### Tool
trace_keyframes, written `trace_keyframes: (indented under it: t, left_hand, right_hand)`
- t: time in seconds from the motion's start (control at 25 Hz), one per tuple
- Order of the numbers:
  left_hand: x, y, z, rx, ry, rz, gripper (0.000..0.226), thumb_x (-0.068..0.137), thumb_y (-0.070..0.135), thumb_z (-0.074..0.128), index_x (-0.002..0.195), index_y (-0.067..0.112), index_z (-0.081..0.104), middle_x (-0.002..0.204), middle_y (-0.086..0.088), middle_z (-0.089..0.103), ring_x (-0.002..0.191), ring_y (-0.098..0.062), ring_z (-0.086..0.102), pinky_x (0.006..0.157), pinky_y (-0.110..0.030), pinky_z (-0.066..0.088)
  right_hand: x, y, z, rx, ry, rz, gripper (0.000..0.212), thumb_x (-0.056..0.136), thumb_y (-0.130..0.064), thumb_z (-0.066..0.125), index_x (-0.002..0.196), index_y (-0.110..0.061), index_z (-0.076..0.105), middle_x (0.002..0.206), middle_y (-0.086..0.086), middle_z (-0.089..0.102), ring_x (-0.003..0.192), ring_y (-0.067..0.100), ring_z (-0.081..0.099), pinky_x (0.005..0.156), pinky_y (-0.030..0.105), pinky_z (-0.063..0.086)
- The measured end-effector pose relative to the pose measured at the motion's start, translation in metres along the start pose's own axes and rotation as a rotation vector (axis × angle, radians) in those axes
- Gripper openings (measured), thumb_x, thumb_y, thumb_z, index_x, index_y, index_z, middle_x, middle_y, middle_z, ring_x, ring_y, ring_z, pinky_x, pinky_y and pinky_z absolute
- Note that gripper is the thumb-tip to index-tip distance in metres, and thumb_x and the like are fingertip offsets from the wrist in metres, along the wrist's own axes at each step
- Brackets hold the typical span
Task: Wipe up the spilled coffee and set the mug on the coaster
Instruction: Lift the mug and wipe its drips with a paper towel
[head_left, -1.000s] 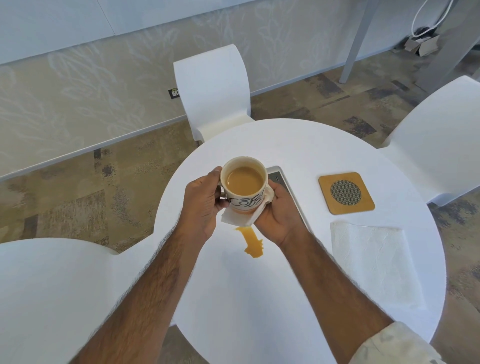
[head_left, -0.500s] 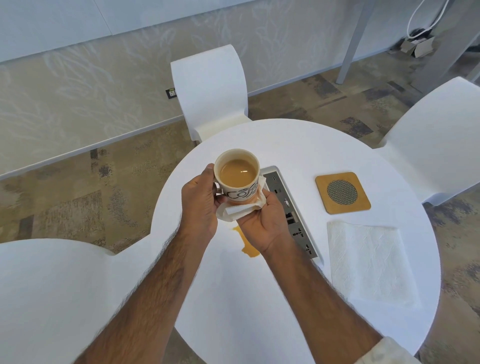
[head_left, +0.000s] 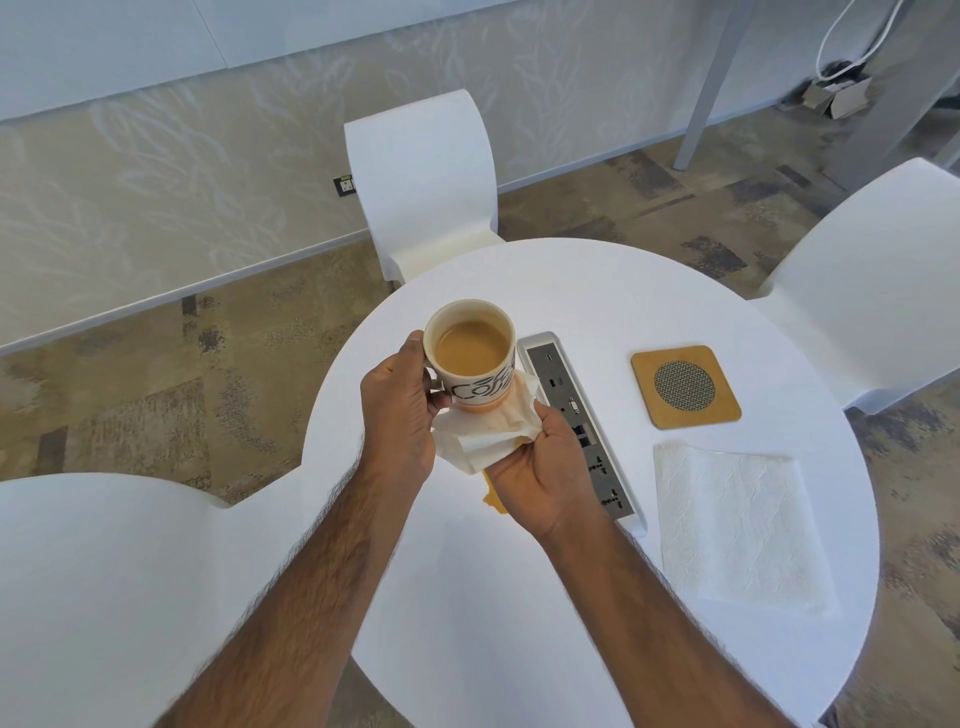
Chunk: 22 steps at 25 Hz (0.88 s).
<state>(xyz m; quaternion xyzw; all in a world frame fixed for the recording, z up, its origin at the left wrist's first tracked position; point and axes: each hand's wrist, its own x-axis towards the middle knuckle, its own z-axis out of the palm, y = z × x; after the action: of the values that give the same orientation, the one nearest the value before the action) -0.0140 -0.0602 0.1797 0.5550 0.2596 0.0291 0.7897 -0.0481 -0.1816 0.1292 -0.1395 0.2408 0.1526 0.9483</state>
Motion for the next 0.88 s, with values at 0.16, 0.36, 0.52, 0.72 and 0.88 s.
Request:
trace_keyframes:
  t: [0.16, 0.36, 0.52, 0.72, 0.88]
  left_hand:
    - [-0.001, 0.002, 0.001, -0.008, -0.043, 0.022, 0.038, 0.098, 0.029, 0.067, 0.06, 0.024, 0.071, 0.076, -0.006, 0.057, 0.061, -0.014, 0.054, 0.049, -0.025, 0.046]
    - [0.0, 0.005, 0.0, 0.012, -0.113, 0.044, 0.038, 0.098, 0.029, 0.066, 0.062, 0.025, 0.075, 0.073, -0.002, 0.057, 0.057, -0.009, 0.053, 0.052, -0.025, 0.044]
    - [0.005, 0.007, -0.003, 0.015, -0.154, 0.036, 0.037, 0.098, 0.027, 0.065, 0.062, 0.025, 0.075, 0.066, 0.002, 0.055, 0.057, -0.009, 0.05, 0.05, -0.024, 0.042]
    - [0.014, 0.012, -0.009, 0.021, -0.179, 0.026, 0.021, 0.089, 0.026, 0.069, 0.068, 0.026, 0.071, 0.069, -0.001, 0.042, 0.059, -0.011, 0.042, 0.047, -0.022, 0.038]
    - [0.025, 0.01, -0.02, 0.037, -0.186, 0.004, 0.019, 0.091, 0.024, 0.068, 0.072, 0.025, 0.071, 0.068, 0.0, 0.042, 0.06, -0.011, 0.038, 0.045, -0.022, 0.034]
  right_hand:
    - [-0.012, -0.004, -0.003, 0.0, 0.022, 0.011, 0.046, 0.107, -0.02, 0.039, 0.144, 0.004, 0.052, 0.148, 0.03, 0.052, 0.141, 0.044, 0.046, 0.121, 0.057, 0.031]
    - [-0.024, -0.015, -0.003, -0.215, 0.092, -0.197, 0.035, 0.106, -0.024, 0.043, 0.127, -0.007, 0.065, 0.114, 0.016, 0.075, 0.102, 0.027, 0.073, 0.093, 0.044, 0.059]
    - [-0.026, -0.017, 0.01, -0.399, 0.098, -0.28, 0.031, 0.103, -0.026, 0.051, 0.126, -0.012, 0.065, 0.11, 0.01, 0.075, 0.097, 0.022, 0.072, 0.087, 0.039, 0.055]
    - [-0.012, -0.028, 0.024, -0.492, 0.052, -0.262, 0.025, 0.102, -0.027, 0.049, 0.116, -0.011, 0.063, 0.107, 0.013, 0.065, 0.099, 0.027, 0.06, 0.085, 0.04, 0.046]
    - [0.007, -0.039, 0.035, -0.703, 0.026, -0.242, 0.023, 0.102, -0.027, 0.049, 0.101, -0.016, 0.07, 0.091, 0.005, 0.072, 0.088, 0.022, 0.067, 0.075, 0.036, 0.052]
